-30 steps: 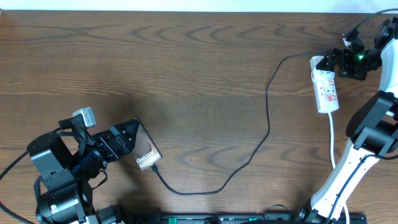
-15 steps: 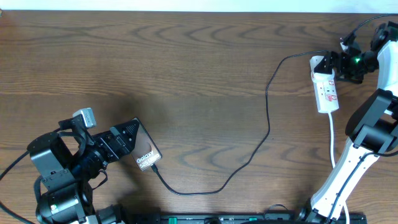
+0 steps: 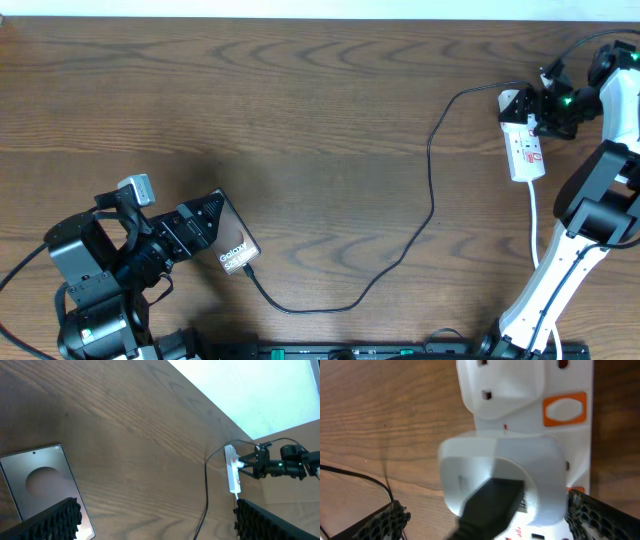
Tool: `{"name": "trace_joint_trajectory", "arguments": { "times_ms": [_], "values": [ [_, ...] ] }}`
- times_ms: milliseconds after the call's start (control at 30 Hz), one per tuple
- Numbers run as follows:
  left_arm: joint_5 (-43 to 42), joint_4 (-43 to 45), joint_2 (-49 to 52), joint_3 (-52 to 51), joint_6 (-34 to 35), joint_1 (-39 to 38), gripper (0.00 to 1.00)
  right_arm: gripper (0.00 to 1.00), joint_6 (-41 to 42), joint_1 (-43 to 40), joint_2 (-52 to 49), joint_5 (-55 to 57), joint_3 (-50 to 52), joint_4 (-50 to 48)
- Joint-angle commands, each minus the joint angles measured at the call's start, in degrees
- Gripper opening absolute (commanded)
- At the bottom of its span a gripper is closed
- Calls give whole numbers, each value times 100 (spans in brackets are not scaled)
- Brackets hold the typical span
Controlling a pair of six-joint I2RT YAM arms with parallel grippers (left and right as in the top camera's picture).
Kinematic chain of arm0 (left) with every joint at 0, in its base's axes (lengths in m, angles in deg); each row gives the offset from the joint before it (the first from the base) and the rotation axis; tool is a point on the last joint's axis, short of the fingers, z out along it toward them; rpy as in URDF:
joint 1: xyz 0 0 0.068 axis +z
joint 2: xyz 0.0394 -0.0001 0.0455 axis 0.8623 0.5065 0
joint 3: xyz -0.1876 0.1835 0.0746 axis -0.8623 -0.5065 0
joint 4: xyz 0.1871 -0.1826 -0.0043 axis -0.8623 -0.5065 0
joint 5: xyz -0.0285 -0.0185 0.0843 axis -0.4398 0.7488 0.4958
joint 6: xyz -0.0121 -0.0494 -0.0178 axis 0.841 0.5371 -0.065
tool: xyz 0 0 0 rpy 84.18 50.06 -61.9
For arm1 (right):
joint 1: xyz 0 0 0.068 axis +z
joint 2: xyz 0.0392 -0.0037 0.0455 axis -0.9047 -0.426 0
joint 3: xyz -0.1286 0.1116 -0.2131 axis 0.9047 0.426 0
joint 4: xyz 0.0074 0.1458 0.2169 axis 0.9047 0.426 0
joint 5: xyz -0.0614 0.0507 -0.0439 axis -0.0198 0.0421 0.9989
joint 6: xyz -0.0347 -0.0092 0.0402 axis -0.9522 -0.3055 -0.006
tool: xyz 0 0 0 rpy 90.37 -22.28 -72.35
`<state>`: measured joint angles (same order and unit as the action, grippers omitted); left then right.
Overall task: Plug charger to phone and switch on socket
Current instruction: 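Press the orange switch beside the plugged socket with the right gripper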
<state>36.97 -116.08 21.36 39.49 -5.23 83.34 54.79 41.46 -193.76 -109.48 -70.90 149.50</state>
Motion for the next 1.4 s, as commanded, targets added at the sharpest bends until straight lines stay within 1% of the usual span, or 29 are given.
{"name": "trace_joint_trajectory", "arguments": {
  "times_ms": [0, 300, 567, 767, 967, 1133, 1233, 1367],
  "values": [
    [35, -50, -4, 17, -72, -2, 97, 99, 55, 197, -90, -107, 44, 11],
    [33, -133, -4, 17, -72, -2, 97, 99, 140, 365, -90, -107, 81, 24],
    [33, -136, -4, 17, -72, -2, 100, 99, 144, 391, -92, -122, 149, 68],
    [31, -140, -4, 17, -72, -2, 100, 99, 142, 387, -92, -651, 149, 79],
    [33, -177, -4, 17, -72, -2, 100, 99, 142, 387, -92, -951, 151, 120],
    [33, -179, -4, 17, -72, -2, 100, 99, 142, 387, -92, -863, 151, 98],
    [33, -179, -4, 17, -72, -2, 100, 99, 363, 352, -90, -538, 142, 52],
    [33, -177, -4, 17, -70, -2, 99, 99, 551, 170, -87, -380, 96, 20]
  ]
}}
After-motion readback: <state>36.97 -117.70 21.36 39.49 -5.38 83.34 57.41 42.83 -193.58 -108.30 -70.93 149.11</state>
